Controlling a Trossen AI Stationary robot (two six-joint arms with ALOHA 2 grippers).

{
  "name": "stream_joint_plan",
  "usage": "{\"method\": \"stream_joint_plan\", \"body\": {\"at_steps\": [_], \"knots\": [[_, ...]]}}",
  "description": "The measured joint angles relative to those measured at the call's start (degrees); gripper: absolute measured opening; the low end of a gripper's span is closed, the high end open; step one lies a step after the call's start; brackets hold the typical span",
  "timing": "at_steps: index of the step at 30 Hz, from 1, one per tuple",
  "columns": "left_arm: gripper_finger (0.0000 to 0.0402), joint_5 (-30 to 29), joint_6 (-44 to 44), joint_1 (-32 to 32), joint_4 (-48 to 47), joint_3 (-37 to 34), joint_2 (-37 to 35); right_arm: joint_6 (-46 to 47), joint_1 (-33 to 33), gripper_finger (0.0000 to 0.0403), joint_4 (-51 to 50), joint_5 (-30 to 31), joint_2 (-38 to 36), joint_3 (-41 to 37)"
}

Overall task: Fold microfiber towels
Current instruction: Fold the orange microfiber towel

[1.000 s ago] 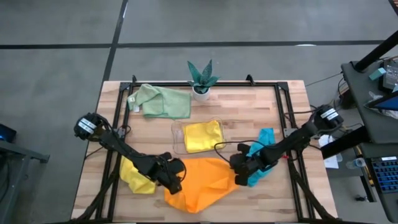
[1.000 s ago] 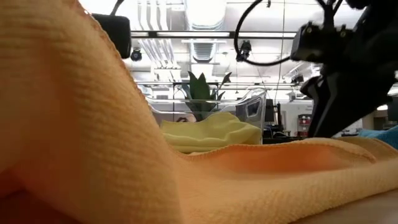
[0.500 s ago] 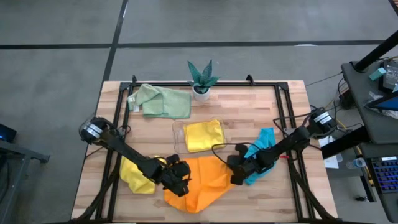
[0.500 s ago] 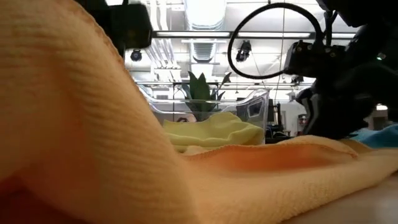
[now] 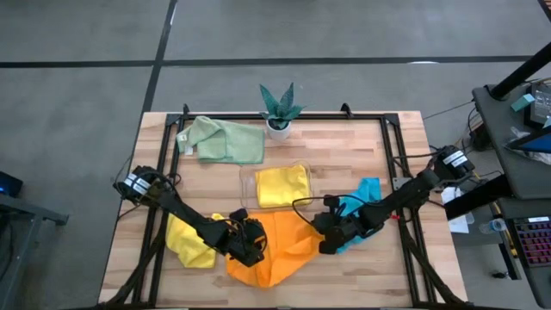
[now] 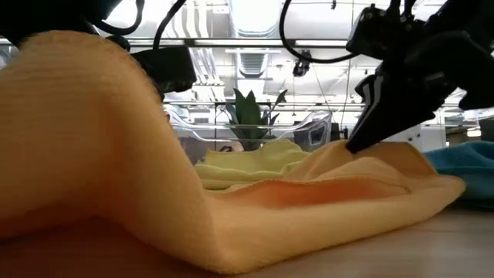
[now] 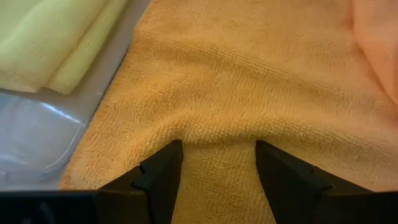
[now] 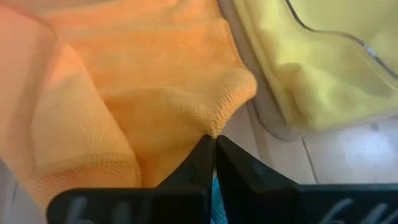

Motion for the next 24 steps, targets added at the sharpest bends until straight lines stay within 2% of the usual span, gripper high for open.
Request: {"method": "stream_joint_plan", "body": {"at_steps": [3, 10, 18, 24], "knots": [[0.0191, -0.2, 0.0, 0.1, 0.0, 0.0, 0.0, -0.4, 0.3, 0.0009, -1.9, -0.5, 0.0, 0.4], [0.0191, 2.1, -2.8, 0.0, -2.1, 0.0, -0.3, 6.7, 0.4, 0.0017, -12.8, -2.5, 0.0, 0.7], [0.0191, 3.0, -3.9, -0.2, -3.5, 0.1, -0.4, 10.3, 0.9, 0.0102, -15.5, -3.1, -1.3, 0.6], [0.0191, 3.5, -5.8, -0.4, -5.7, 0.1, -0.5, 15.3, 1.1, 0.0147, -23.9, -3.1, -6.5, 0.4]]}}
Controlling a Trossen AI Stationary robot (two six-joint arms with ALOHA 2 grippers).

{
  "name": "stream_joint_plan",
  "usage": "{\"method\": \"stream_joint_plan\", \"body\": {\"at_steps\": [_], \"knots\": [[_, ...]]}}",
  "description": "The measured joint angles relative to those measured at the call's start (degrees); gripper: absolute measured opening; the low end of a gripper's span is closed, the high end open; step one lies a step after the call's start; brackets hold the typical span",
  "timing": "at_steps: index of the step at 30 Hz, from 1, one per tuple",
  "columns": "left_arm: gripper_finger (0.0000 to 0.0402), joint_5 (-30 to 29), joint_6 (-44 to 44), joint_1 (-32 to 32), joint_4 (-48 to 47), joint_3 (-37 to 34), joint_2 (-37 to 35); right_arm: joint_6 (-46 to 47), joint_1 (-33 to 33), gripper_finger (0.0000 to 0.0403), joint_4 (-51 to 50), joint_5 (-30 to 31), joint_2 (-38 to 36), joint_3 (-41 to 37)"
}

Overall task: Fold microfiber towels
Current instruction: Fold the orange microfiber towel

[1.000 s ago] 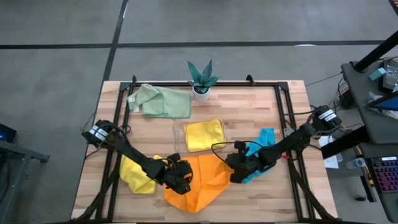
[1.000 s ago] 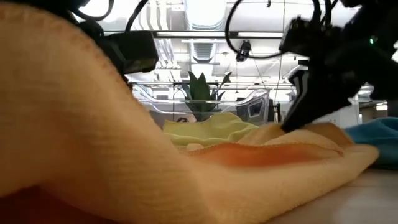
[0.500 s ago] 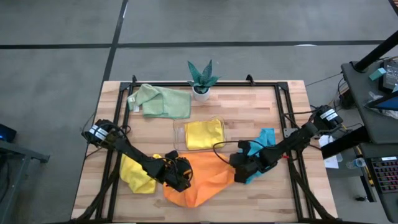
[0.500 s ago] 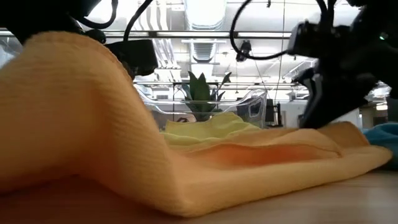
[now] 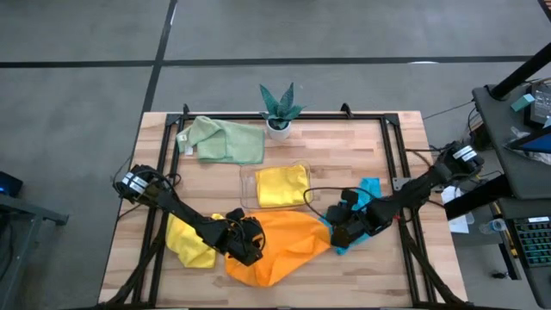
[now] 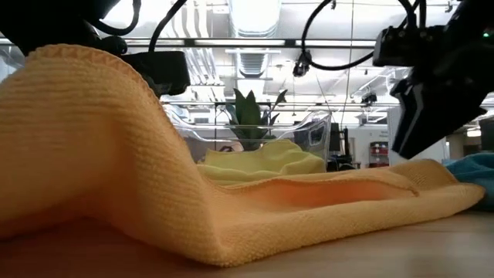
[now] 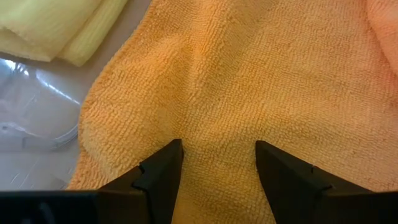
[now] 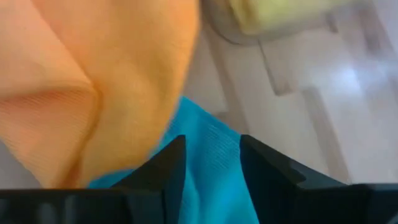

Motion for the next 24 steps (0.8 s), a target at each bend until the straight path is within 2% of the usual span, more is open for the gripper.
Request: {"method": "stream_joint_plan", "body": {"at_steps": [2, 7, 14, 17, 20, 24], "knots": [[0.0191, 0.1, -0.1, 0.0, -0.1, 0.0, 0.0, 0.8, 0.4, 0.0152, -1.9, -1.8, -1.9, -0.3], [0.0191, 0.1, 0.0, 0.0, -0.2, -0.1, 0.0, 1.5, 3.0, 0.0133, -1.1, -13.3, -4.3, -1.8], [0.0191, -0.2, 0.0, 0.0, 0.6, 0.1, 0.1, 5.4, 4.7, 0.0072, -1.2, -13.5, -2.1, -5.3], [0.0191, -0.3, 0.0, 0.0, 0.5, 0.3, 0.2, 5.8, 3.3, 0.0043, -2.3, -11.2, -0.8, -7.3], [0.0191, -0.3, 0.1, 0.0, 0.6, 0.4, 0.2, 5.0, 0.0, 0.0017, -6.7, -4.9, -0.3, -8.0], [0.0191, -0.3, 0.2, 0.0, 0.7, 0.7, 0.2, 2.7, -6.3, 0.0009, -12.3, 4.3, -0.9, -7.1]]}}
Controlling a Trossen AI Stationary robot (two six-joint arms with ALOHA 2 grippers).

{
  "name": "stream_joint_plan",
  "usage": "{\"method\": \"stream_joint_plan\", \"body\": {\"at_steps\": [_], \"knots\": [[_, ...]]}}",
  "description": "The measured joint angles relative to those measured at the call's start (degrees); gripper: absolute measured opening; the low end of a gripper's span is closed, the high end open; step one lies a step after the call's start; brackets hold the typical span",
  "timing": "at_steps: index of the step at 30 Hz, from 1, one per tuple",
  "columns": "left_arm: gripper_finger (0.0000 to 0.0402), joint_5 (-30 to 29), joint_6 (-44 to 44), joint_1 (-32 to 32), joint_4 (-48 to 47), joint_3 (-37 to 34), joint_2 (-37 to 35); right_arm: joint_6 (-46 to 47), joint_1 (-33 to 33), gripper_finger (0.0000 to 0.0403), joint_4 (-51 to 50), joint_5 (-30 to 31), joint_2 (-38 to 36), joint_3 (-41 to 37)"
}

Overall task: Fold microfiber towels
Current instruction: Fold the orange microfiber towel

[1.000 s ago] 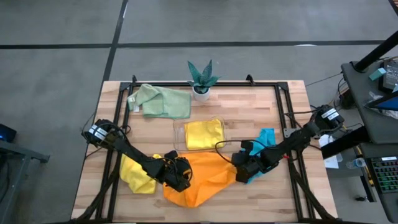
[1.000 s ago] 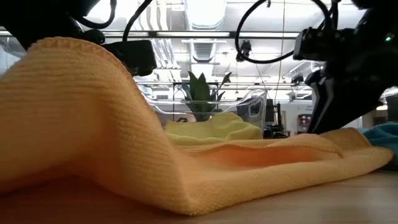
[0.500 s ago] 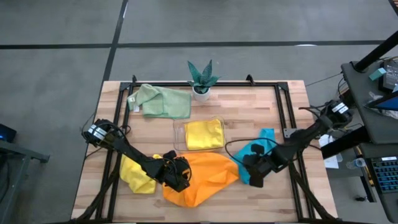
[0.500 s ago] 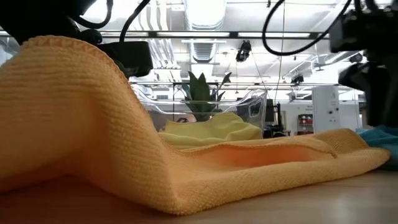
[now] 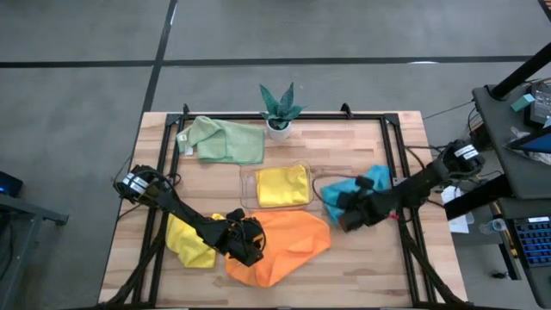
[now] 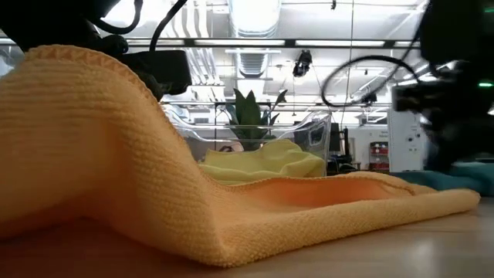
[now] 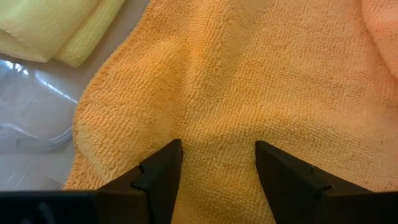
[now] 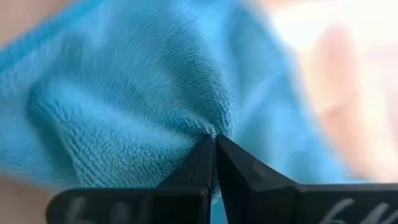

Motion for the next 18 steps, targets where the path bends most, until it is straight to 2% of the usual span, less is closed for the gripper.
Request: {"method": "stream_joint_plan", "body": {"at_steps": [4, 9, 18], "knots": [[0.0191, 0.1, 0.0, 0.0, 0.3, 0.5, 0.1, -3.4, -5.1, 0.0009, -2.7, 5.8, -0.8, 1.2], [0.0191, 0.3, 0.2, -0.1, 2.4, 0.7, 0.1, -5.9, -6.9, 0.0017, -2.3, 6.2, -2.6, 3.0], [0.0191, 0.1, 1.6, -0.1, 3.3, 0.7, 0.1, -0.9, -5.1, 0.0097, -1.3, 2.8, -7.7, 4.3]]}}
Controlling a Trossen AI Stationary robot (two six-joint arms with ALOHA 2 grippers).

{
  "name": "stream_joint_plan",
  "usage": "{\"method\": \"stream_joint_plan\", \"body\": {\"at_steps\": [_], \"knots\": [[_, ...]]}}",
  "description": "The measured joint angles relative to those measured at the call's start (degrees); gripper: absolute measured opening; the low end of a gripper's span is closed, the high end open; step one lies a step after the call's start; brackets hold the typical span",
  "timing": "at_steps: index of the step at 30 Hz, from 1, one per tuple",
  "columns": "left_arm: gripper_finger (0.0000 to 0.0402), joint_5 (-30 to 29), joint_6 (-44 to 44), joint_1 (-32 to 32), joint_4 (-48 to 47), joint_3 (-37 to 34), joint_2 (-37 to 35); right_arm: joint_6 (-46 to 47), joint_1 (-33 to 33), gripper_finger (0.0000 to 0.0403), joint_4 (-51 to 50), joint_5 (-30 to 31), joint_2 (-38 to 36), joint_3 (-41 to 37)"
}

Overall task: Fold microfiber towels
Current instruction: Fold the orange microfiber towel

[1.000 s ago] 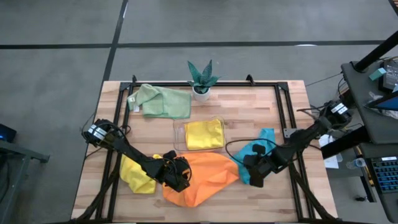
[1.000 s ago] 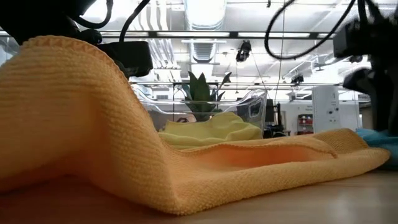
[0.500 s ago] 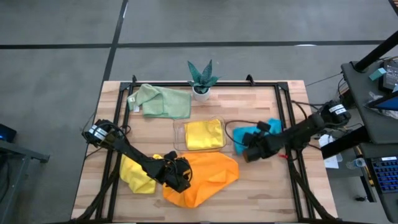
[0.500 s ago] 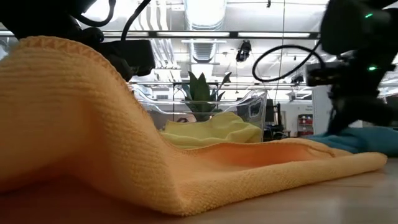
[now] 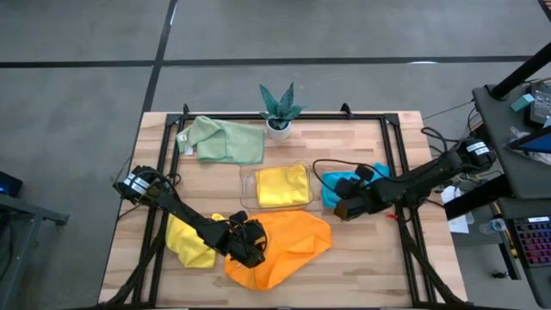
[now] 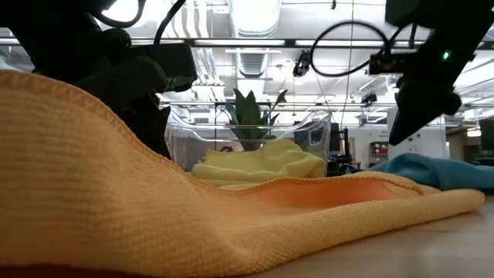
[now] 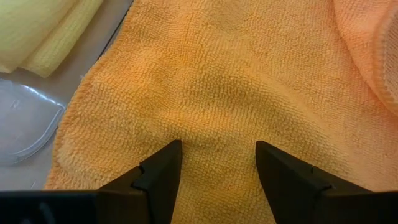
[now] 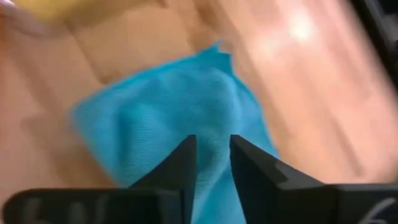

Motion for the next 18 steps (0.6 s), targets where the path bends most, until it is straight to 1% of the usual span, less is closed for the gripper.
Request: {"method": "stream_joint_plan", "body": {"at_steps": [3, 8, 13, 18], "knots": [[0.0191, -0.3, 0.1, 0.0, 0.0, -0.1, 0.0, 1.8, 1.7, 0.0118, 3.2, -2.6, -1.7, 0.0], [0.0191, -2.0, 0.2, 0.0, 0.0, -0.3, 0.0, 4.3, 5.8, 0.0131, 12.9, -3.2, -2.5, -0.5], [0.0191, -3.0, 0.1, 0.1, 0.0, -0.3, 0.0, 4.4, 8.4, 0.0134, 24.8, -6.4, -0.6, -2.2], [0.0191, -5.0, 0.1, 0.1, 0.0, -0.4, 0.0, 4.4, 9.1, 0.0142, 28.3, -6.7, 3.6, -3.5]]}}
